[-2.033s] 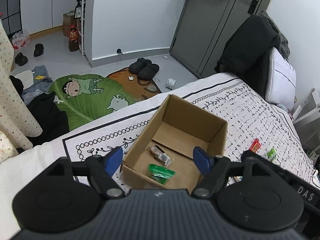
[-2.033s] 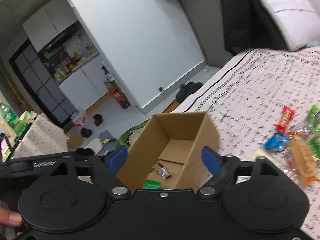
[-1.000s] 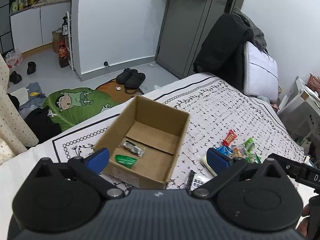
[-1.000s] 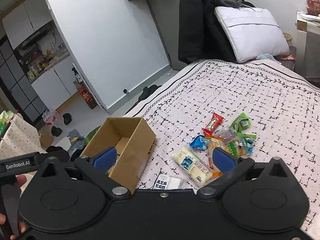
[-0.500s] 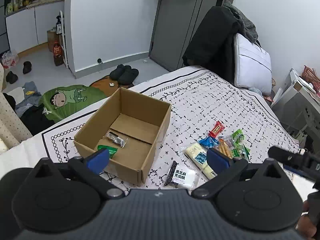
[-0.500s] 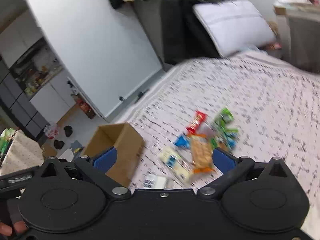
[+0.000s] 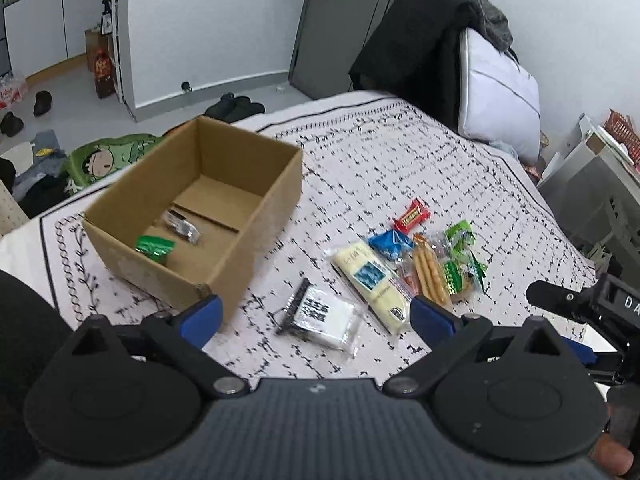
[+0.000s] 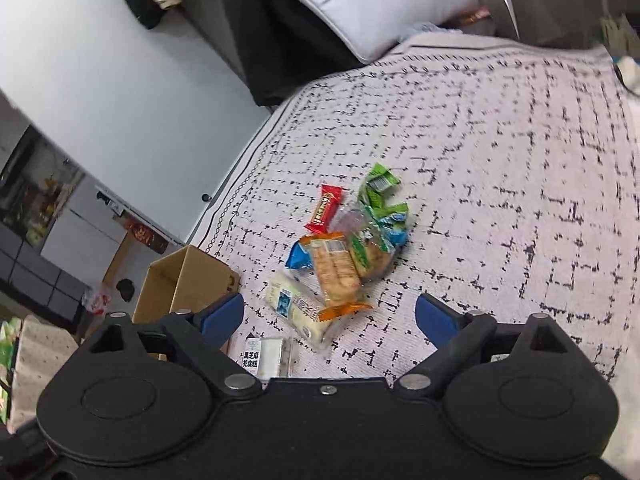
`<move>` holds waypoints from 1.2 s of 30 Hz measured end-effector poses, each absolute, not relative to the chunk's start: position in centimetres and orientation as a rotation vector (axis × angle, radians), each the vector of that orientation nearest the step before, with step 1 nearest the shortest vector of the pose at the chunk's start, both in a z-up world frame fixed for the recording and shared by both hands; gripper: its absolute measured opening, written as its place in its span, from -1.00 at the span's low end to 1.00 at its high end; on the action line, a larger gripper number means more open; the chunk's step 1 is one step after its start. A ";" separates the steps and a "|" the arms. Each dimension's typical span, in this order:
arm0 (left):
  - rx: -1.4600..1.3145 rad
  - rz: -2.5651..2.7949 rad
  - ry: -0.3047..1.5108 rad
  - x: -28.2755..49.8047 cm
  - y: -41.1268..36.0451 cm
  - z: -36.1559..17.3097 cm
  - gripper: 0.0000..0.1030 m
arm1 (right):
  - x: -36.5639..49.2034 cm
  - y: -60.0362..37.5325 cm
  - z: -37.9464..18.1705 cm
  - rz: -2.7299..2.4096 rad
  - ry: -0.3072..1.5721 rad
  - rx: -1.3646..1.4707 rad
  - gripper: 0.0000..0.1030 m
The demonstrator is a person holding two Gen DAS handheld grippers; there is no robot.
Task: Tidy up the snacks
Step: 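Move both tools back over the remaining snack pile, then grasp the white sesame cake pack with the left gripper while the right grasps the bread pack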
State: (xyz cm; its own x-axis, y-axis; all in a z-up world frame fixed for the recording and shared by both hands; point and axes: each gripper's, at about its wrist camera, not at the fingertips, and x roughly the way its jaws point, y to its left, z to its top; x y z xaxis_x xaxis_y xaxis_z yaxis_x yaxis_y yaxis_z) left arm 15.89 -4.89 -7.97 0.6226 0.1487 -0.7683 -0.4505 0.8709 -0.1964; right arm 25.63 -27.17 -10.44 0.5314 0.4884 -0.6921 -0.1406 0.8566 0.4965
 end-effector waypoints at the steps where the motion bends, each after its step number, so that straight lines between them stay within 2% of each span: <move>1: -0.396 0.357 0.836 16.1 -5.1 -8.2 0.95 | 25.8 -27.3 -10.7 0.387 0.949 0.422 0.72; 12: -0.387 0.380 0.922 19.6 -6.4 -12.3 0.93 | 27.5 -27.4 -12.7 0.396 1.017 0.477 0.67; 36: -0.316 0.383 1.078 24.6 -4.7 -20.5 0.92 | 32.8 -22.5 -19.0 0.344 1.173 0.407 0.51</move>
